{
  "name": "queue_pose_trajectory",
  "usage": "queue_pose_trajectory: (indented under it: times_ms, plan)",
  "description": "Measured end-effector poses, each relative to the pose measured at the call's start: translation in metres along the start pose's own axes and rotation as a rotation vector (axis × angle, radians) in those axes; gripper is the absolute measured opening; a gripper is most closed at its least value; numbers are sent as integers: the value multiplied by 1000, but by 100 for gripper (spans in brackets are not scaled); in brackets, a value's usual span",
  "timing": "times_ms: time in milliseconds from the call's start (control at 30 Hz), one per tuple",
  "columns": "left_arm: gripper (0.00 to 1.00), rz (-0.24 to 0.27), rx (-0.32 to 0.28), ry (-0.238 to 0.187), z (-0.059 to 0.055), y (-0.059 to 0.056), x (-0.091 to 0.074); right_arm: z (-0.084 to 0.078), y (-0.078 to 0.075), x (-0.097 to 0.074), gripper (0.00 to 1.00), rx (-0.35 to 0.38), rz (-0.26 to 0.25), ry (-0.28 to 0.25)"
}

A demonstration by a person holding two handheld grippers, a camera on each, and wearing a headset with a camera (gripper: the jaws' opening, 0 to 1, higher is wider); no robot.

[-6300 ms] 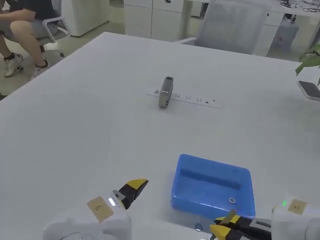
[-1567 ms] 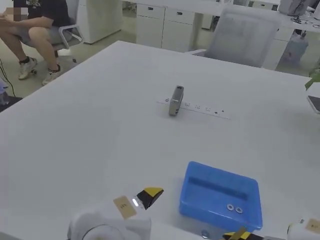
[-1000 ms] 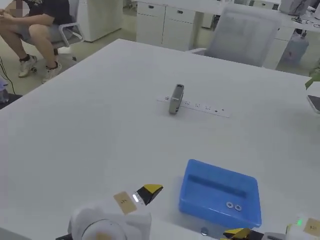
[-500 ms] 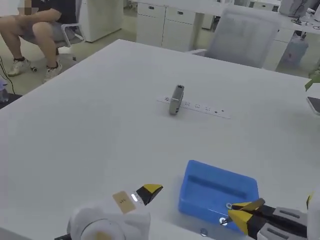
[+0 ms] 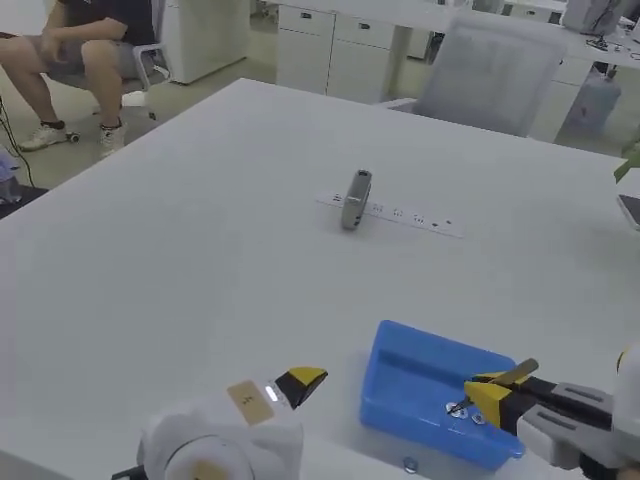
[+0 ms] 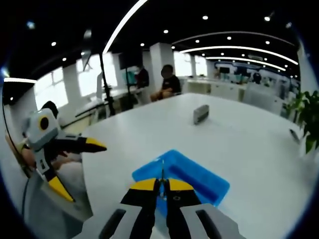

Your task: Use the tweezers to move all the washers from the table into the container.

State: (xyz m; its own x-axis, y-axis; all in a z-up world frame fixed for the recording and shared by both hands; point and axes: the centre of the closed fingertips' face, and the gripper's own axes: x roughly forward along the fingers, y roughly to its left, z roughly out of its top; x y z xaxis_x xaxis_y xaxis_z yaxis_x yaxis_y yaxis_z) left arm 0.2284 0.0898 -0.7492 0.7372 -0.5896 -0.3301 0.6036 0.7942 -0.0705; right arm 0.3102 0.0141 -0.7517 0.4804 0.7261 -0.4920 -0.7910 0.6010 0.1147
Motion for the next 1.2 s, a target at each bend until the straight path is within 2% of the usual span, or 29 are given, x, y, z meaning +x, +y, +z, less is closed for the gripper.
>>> queue_pose_trajectory:
  times_ms: [233, 633, 933, 1100, 1200]
  plan:
    - [80, 2, -1, 0, 0, 1, 0, -4, -7, 11, 3, 28, -14, 31]
    - [78, -4, -1, 9, -2, 0, 0, -14, -22, 36, 3, 24, -15, 84]
    - [78, -6, -2, 12, -2, -1, 1, -27, -31, 53, 3, 2, -21, 154]
    - [78, -5, -1, 18, -3, 0, 1, -34, -31, 55, 3, -10, -22, 179]
    - [78, -6, -3, 20, -4, 0, 1, -32, -32, 53, 3, -14, -28, 170]
